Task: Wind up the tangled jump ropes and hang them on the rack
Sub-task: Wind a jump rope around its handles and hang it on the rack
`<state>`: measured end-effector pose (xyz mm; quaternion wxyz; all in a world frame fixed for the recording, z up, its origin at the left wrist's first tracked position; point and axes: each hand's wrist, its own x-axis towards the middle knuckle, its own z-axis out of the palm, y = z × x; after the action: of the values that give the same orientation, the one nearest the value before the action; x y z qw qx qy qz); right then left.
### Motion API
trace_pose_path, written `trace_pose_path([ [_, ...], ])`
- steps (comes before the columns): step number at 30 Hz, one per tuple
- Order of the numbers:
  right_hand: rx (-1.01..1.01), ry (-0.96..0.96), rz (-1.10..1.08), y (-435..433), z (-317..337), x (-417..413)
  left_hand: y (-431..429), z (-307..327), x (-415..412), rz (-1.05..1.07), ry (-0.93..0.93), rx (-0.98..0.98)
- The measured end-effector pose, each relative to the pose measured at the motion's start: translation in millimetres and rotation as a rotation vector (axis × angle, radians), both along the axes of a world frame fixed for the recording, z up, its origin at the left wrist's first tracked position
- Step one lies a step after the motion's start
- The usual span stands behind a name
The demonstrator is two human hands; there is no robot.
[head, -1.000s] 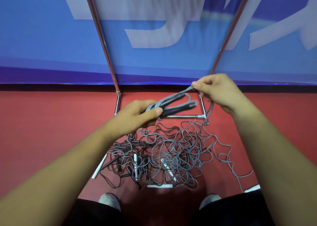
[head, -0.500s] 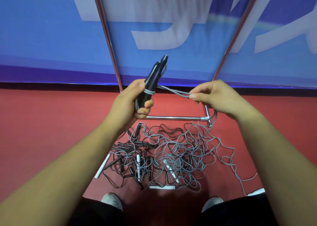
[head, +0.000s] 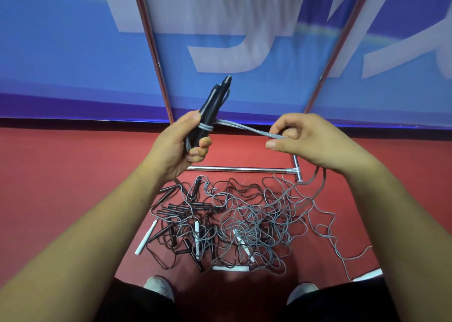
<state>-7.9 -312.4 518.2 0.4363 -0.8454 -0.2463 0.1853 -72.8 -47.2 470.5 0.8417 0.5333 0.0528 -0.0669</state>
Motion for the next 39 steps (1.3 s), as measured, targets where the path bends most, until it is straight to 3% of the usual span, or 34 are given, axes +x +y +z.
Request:
trace_pose_path([
  [15,-0.14,-0.073,-0.018,13.4,9.8,-14.7,-1.8,-2.5,8.6,0.101,0.098,0.132],
  [18,-0.285,-0.182,-0.002,17.4,14.4,-19.6,1.2,-4.8,10.5,0.115,0.107,0.207],
  [21,-0.455,-0.339,-0.03,17.0,20.2,-21.4,4.4,-8.0,11.0,0.114,0.097,0.355],
  [23,-0.417,-0.302,-0.008,19.2,23.9,-22.5,7.4,-11.7,11.3,0.113,0.084,0.516],
  [29,-0.178,-0.116,-0.008,41.0,29.0,-30.0,3.7,-19.0,10.1,-0.074,-0.066,1.345],
  [32,-0.047,-0.064,-0.083,39.9,29.5,-24.0,-2.5,-15.5,8.1,-0.084,-0.079,1.391],
  [36,-0.018,-0.059,-0.089,39.6,28.2,-21.5,-13.9,-15.1,6.1,-0.168,-0.098,1.475],
  [39,-0.02,-0.057,-0.085,34.5,30.1,-15.2,-17.7,-18.0,3.6,-0.327,-0.117,1.392],
])
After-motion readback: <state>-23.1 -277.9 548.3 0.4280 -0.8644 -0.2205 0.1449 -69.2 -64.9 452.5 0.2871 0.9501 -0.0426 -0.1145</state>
